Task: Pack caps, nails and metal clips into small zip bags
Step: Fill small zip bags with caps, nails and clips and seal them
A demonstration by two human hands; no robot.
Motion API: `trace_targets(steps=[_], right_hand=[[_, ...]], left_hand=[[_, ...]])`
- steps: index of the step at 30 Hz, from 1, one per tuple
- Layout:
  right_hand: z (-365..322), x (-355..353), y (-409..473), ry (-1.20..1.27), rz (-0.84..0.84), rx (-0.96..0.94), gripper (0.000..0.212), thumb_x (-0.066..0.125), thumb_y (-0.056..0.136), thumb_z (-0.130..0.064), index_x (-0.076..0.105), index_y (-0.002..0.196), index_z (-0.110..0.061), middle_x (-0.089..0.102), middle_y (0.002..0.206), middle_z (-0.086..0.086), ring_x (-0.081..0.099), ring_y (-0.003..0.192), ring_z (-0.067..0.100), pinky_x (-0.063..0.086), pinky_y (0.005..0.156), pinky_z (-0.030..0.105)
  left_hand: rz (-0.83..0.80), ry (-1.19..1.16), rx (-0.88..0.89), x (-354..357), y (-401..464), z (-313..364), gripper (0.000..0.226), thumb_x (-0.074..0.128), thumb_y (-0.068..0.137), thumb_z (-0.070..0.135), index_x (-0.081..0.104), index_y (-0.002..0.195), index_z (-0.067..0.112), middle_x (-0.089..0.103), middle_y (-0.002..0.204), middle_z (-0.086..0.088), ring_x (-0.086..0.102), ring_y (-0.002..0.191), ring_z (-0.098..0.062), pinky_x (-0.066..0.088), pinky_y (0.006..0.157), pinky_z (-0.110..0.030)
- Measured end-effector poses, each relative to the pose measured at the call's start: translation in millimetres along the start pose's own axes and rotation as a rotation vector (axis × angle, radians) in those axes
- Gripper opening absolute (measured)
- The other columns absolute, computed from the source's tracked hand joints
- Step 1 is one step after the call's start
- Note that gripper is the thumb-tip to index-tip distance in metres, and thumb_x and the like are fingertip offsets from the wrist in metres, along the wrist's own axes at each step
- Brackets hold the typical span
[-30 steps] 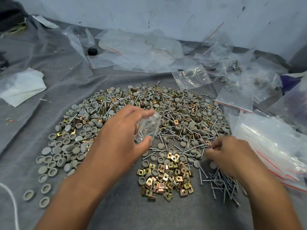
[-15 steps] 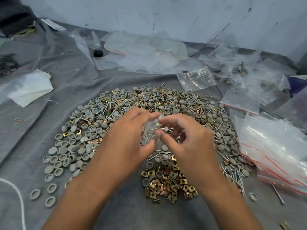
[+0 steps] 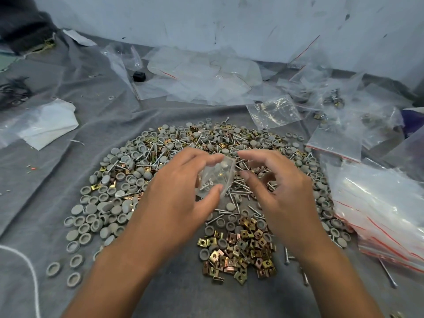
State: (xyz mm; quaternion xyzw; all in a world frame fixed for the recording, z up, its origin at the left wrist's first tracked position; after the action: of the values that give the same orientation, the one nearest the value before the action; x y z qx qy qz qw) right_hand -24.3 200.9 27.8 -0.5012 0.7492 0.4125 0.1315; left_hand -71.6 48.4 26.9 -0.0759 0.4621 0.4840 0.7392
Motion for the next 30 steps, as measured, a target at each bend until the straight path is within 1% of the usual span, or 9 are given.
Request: trace_targets(steps=[3,7,9,12,14,20,23,26,30], right_hand=[[0.3,0.1,2.7,0.017,0.0,-0.006,0.021,0.064,0.096,-0.027,0.072,0.115,-0.025,0.068,0.109,-0.017,0.062,0.103,0.002,0.044,0.085,0.015],[-4.3,-6.6,4.3,0.067,0.078,-0.017,0.008,0.063,0.099,-0.024,0.069,0.103,-0.022,0.066,0.097,-0.013,0.06,0.092,0.002,0.04,0.078,0.009],[-4.2,-9.0,3.4,0.115,0.112,0.0,0.005,0.059,0.103,-0.025,0.064,0.103,-0.026,0.064,0.098,-0.012,0.06,0.092,0.006,0.045,0.076,0.017],[-5.5,-12.1,0.9,0.275,0.154,0.025,0.008,0.053,0.104,-0.031,0.059,0.106,-0.036,0.064,0.105,-0.011,0.063,0.099,0.014,0.052,0.082,0.035],[-7.6,-11.4,0.0,0.37,0.127,0.035,0.008,0.055,0.101,-0.037,0.059,0.108,-0.039,0.066,0.105,-0.013,0.064,0.097,0.018,0.054,0.081,0.041],[-6.7,-8.0,-3.8,0.43,0.067,0.094,0.014,0.055,0.099,-0.046,0.064,0.1,-0.035,0.066,0.092,-0.01,0.062,0.077,0.015,0.053,0.063,0.029],[-6.5,-5.0,-6.8,0.425,0.073,0.114,0.018,0.053,0.1,-0.047,0.063,0.099,-0.033,0.065,0.089,-0.008,0.058,0.073,0.015,0.05,0.061,0.033],[-10.6,0.6,-9.2,0.423,0.059,0.115,0.016,0.052,0.1,-0.047,0.061,0.1,-0.034,0.063,0.092,-0.009,0.059,0.077,0.017,0.049,0.065,0.031],[-18.4,4.0,-8.6,0.365,0.033,0.084,0.012,0.054,0.1,-0.044,0.062,0.106,-0.038,0.065,0.102,-0.015,0.062,0.097,0.014,0.045,0.08,0.019]], left_hand=[[-0.008,-0.027,0.052,-3.7,-0.7,8.2,0.059,0.062,0.084,0.061,0.057,0.135,0.033,0.052,0.113,0.027,0.048,0.09,0.013,0.038,0.082,-0.004],[0.042,-0.03,0.108,-10.1,-0.8,14.7,0.057,0.075,0.076,0.041,0.061,0.13,0.034,0.059,0.118,0.022,0.049,0.09,0.014,0.044,0.085,-0.013],[0.139,-0.057,0.138,-19.3,-1.4,16.9,0.045,0.076,0.079,0.033,0.063,0.122,0.033,0.063,0.113,0.021,0.051,0.086,0.014,0.048,0.08,-0.015],[0.297,-0.129,0.198,-35.3,-5.2,22.0,0.03,0.072,0.086,0.034,0.064,0.114,0.031,0.062,0.102,0.026,0.056,0.085,0.01,0.048,0.077,-0.014],[0.364,-0.242,0.183,-42.6,-6.5,19.6,0.027,0.072,0.086,0.034,0.063,0.112,0.033,0.064,0.102,0.026,0.062,0.086,0.004,0.049,0.073,-0.013],[0.361,-0.522,0.088,-38.3,-4.1,5.7,0.034,0.083,0.083,0.025,0.063,0.11,0.032,0.072,0.102,0.016,0.071,0.095,-0.008,0.052,0.077,-0.012],[0.339,-0.559,0.1,-36.7,-2.7,5.6,0.039,0.082,0.082,0.027,0.062,0.114,0.035,0.073,0.102,0.013,0.071,0.095,-0.014,0.053,0.075,-0.016],[0.328,-0.523,0.106,-35.5,-1.0,6.9,0.041,0.083,0.08,0.027,0.06,0.113,0.037,0.073,0.099,0.013,0.07,0.088,-0.022,0.051,0.07,-0.018],[0.326,-0.519,0.101,-34.8,-0.2,9.5,0.038,0.082,0.082,0.031,0.06,0.113,0.035,0.075,0.095,0.014,0.071,0.086,-0.019,0.049,0.072,-0.021]])
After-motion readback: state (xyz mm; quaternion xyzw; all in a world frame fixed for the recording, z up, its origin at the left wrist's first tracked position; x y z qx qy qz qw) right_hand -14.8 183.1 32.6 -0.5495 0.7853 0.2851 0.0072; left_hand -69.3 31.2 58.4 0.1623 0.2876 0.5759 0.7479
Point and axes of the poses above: each hand's wrist, its own y-axis towards the middle knuckle, its own x-axis out of the palm, z = x × y, the point moved 9 cm from there along y, towards the middle knuckle
